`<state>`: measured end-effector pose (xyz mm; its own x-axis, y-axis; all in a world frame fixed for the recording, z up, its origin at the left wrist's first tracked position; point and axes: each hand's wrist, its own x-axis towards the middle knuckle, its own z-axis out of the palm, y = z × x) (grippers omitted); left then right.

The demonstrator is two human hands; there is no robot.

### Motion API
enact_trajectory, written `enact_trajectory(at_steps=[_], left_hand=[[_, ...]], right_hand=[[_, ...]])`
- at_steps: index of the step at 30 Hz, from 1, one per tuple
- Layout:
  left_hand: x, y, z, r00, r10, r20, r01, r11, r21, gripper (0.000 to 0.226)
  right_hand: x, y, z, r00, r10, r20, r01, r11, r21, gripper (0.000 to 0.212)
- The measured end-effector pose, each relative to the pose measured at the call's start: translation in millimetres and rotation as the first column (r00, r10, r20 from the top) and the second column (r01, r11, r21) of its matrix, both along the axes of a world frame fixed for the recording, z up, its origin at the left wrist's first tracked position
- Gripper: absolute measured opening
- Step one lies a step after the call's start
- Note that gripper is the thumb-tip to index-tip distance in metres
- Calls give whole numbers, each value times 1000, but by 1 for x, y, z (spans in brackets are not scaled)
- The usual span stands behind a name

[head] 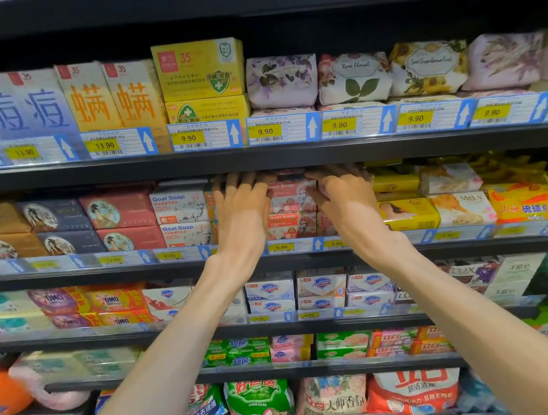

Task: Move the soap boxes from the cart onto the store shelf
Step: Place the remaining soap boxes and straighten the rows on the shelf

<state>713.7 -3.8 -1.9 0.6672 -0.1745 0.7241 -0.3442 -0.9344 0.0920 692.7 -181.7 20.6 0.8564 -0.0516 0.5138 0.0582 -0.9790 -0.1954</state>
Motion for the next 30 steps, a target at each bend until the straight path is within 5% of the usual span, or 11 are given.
enact_trajectory(at_steps=[13,18,23,30], left_hand=[[-18,-11,-12,993,-62,96,63,998,-8,30],[-44,-55,-29,934,-345,91,344,939,26,39],[-54,-99,-30,898,-440,-7,440,896,60,40],[-56,-121,-27,933,-333,-133,344,937,64,44]], right_hand=[[-22,-11,-22,968,90,235,-69,993,-96,30],[-53,-44,-37,917,142,374,-146,989,-18,32],[-96,-88,-54,946,131,297,-152,987,48,29],[-120,-117,-51,961,124,248,-151,984,92,30]])
